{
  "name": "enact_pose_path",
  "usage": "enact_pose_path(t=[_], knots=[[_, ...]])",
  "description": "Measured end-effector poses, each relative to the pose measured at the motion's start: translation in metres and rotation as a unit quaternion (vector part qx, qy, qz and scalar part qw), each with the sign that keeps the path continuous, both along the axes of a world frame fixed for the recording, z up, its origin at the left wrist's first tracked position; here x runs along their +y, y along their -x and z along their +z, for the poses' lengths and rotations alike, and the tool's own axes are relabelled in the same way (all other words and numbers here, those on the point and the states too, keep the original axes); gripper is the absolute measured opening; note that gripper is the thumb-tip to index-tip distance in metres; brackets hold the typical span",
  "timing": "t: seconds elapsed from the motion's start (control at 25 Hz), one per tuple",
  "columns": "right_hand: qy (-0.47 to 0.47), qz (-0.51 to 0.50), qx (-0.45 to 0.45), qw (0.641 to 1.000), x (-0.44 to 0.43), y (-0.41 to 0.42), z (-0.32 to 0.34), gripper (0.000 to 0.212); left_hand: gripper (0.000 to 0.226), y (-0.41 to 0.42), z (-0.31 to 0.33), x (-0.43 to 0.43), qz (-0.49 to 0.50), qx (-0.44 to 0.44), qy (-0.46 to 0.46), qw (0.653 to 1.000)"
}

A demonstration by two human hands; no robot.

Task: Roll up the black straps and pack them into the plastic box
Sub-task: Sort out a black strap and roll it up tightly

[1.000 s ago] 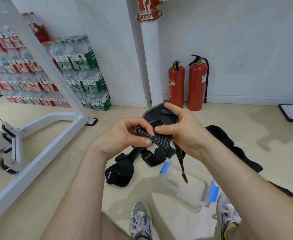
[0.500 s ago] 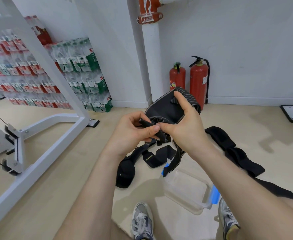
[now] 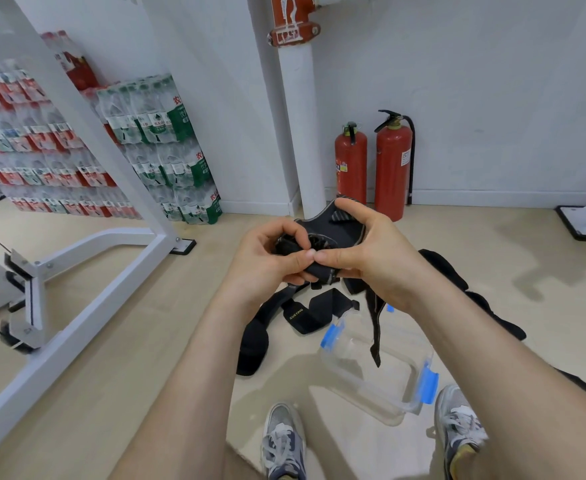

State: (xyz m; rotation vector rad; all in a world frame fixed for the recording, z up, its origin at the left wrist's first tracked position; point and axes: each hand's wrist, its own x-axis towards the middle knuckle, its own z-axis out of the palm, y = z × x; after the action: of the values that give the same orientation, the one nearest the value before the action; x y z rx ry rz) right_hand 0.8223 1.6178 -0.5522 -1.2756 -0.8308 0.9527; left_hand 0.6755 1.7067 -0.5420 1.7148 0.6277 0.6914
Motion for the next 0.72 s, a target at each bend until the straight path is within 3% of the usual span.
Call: enact_pose_path(t=[0.12, 0.24, 0.32, 0.56, 0.72], knots=[[0.012, 0.039, 0.030, 0.999, -0.002, -0.004, 0.001, 0.089, 0.016, 0.005, 0.000, 0.004, -0.034, -0.012, 0.058, 0.998], [-0.001, 0.074, 0.103, 0.992, -0.004, -0.008, 0.005, 0.081, 0.035, 0.016, 0.003, 0.012, -0.151, -0.027, 0.126, 0.980], [-0.015, 0.096, 0.141, 0.985, -0.006, -0.007, 0.006, 0.082, 0.040, 0.020, 0.003, 0.016, -0.176, -0.039, 0.125, 0.976], [-0.029, 0.060, 0.150, 0.986, 0.000, -0.003, -0.001, 0.079, 0.021, 0.012, 0.002, 0.015, -0.093, -0.044, 0.051, 0.993], [-0.045, 0.023, 0.157, 0.986, 0.003, -0.003, -0.003, 0.077, 0.021, 0.010, 0.004, 0.011, -0.032, -0.035, 0.024, 0.999]])
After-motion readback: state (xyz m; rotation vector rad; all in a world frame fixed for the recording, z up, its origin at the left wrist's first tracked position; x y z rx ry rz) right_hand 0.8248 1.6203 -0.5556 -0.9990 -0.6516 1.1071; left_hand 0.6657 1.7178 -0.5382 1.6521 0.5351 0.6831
